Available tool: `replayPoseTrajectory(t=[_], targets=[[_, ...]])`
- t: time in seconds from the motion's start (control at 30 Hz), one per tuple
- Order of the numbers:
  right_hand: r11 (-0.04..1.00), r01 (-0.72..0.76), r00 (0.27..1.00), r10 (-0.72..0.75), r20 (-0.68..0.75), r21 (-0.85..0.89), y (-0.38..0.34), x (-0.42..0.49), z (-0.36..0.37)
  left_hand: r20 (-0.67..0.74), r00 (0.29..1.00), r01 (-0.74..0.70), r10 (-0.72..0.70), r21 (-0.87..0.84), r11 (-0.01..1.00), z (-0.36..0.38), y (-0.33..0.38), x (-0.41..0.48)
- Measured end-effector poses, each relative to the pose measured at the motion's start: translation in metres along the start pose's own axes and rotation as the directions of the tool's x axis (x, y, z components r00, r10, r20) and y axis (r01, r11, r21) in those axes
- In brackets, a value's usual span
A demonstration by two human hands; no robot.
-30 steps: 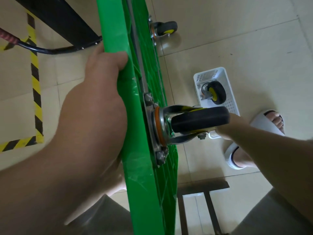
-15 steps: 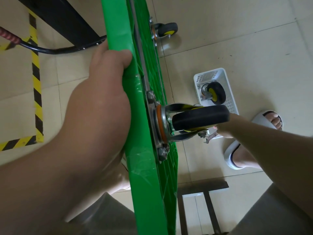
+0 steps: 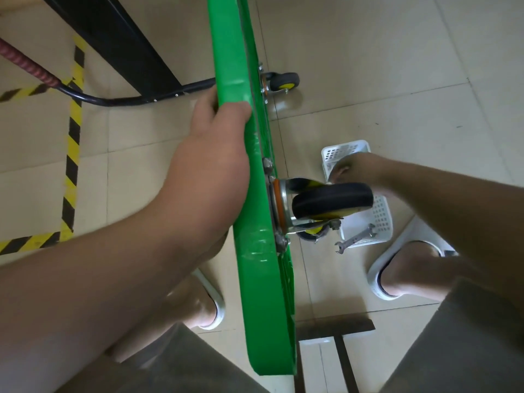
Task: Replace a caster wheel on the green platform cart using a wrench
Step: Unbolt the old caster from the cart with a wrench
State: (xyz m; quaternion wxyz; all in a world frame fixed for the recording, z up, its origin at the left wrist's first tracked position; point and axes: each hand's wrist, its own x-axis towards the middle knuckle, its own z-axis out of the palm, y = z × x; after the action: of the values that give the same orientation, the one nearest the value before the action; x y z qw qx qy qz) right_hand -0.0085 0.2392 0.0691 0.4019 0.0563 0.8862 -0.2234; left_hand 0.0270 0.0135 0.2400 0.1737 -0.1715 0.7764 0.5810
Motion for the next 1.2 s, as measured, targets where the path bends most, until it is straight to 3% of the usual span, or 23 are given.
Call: replayPoseTrajectory(t=[0.13,0.3,0.57,0.9,1.2], targets=[[0.941,0.033,0.996,-0.003,-0.088,0.338,-0.022,-0.02,-0.023,0.02,1.0,0.022,-0.022,-0.014,1.0,-0.001,0.001,0.001],[0.91,0.146,0.989,-0.137,-0.05,0.388,-0.057,-0.044,-0.046,0.057,0.998,-0.008,0.01,-0.044,0.999,-0.002,-0.003,0.004],[0.951,0.279,0.96,-0.277,-0.036,0.13,-0.101,-0.089,-0.065,0.059,0.998,-0.028,0.031,-0.057,0.998,-0.002,-0.003,0.004],[0.962,0.271,0.963,-0.271,0.014,-0.043,-0.117,-0.089,-0.054,0.068,0.997,-0.028,0.032,-0.064,0.998,-0.001,-0.009,0.01],[0.969,0.222,0.969,-0.232,0.088,0.111,-0.117,-0.083,-0.053,0.029,0.999,-0.03,0.031,-0.033,0.999,-0.002,-0.007,0.01]])
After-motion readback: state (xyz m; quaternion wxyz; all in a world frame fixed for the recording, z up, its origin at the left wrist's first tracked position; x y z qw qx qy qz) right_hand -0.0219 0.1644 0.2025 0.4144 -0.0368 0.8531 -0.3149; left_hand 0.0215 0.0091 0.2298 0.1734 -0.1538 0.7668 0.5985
